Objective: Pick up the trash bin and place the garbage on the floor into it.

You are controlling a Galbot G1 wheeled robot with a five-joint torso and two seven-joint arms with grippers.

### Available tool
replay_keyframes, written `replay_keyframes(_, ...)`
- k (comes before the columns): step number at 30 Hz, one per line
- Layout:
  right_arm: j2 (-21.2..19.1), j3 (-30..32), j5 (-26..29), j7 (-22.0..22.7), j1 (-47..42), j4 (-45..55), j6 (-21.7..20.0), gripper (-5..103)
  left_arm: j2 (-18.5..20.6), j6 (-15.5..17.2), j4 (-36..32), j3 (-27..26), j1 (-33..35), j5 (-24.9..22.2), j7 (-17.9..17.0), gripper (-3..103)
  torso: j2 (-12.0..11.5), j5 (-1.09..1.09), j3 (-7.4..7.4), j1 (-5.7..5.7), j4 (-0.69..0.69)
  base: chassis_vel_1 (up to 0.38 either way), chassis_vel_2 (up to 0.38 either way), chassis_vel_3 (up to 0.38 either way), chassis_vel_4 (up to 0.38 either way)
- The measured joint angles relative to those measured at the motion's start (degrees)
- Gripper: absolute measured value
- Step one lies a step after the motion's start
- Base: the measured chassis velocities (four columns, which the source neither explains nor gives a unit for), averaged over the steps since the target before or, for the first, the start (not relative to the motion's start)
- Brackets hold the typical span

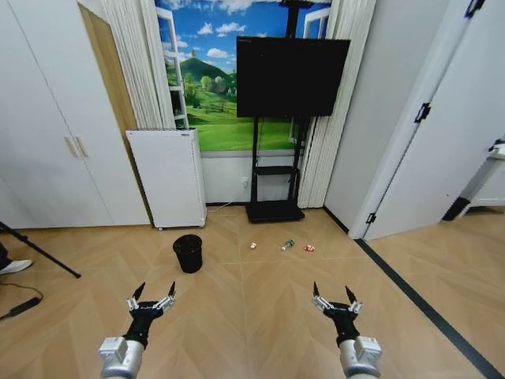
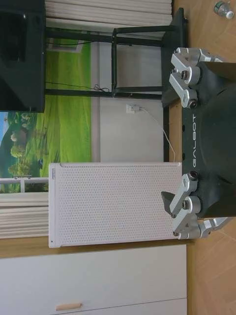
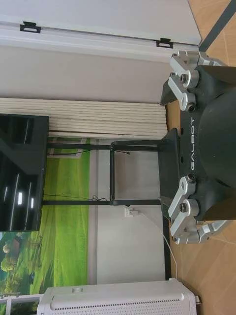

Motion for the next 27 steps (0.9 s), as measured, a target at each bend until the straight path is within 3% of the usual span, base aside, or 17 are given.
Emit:
replay_keyframes(14,0.49,-0.4,-0.63,-0.43,0.22,-0.77,1.37,100,0.37,0.06,-0.12,-0.66,-0.08,-0.45,-0.07,98,0.0,-0.02,-0.01,0.01,0.0,-0.328,0.328,0.327,-0.329)
replay_keyframes(17,0.39,-0.44,-0.63,-0.61,0.31,-1.09,1.64,100,0.34,0.06,0.15,-0.66,-0.11,-0.43,-0.1,98,-0.03,0.07,0.02,0.03,0.02,-0.333,0.376,0.354,-0.377)
replay_keyframes(18,0.32,-0.43,-0.6,-0.78,0.36,-1.13,2.01,100,0.35,0.06,0.2,-0.63,-0.19,-0.43,-0.08,98,0.0,-0.04,-0.01,0.01,-0.01,-0.384,0.386,0.364,-0.341)
replay_keyframes(20,0.29,-0.44,-0.57,-1.0,0.41,-1.15,2.33,100,0.38,0.1,0.21,-0.61,-0.2,-0.43,-0.09,98,-0.01,-0.05,-0.01,0.01,0.0,-0.349,0.333,0.364,-0.361)
replay_keyframes(21,0.27,-0.41,-0.53,-1.23,0.48,-1.18,2.54,100,0.41,0.16,0.2,-0.58,-0.21,-0.42,-0.08,98,-0.02,0.07,0.01,0.02,0.02,-0.349,0.357,0.326,-0.361)
replay_keyframes(23,0.26,-0.41,-0.5,-1.38,0.48,-1.31,2.86,100,0.4,0.16,0.44,-0.58,-0.23,-0.42,-0.09,98,0.0,-0.04,-0.01,0.0,0.0,-0.369,0.352,0.379,-0.342)
replay_keyframes(27,0.24,-0.54,-0.48,-1.46,0.54,-1.57,3.04,100,0.33,0.11,0.8,-0.56,-0.18,-0.3,-0.09,98,-0.01,0.03,-0.01,-0.01,0.0,-0.353,0.346,0.341,-0.336)
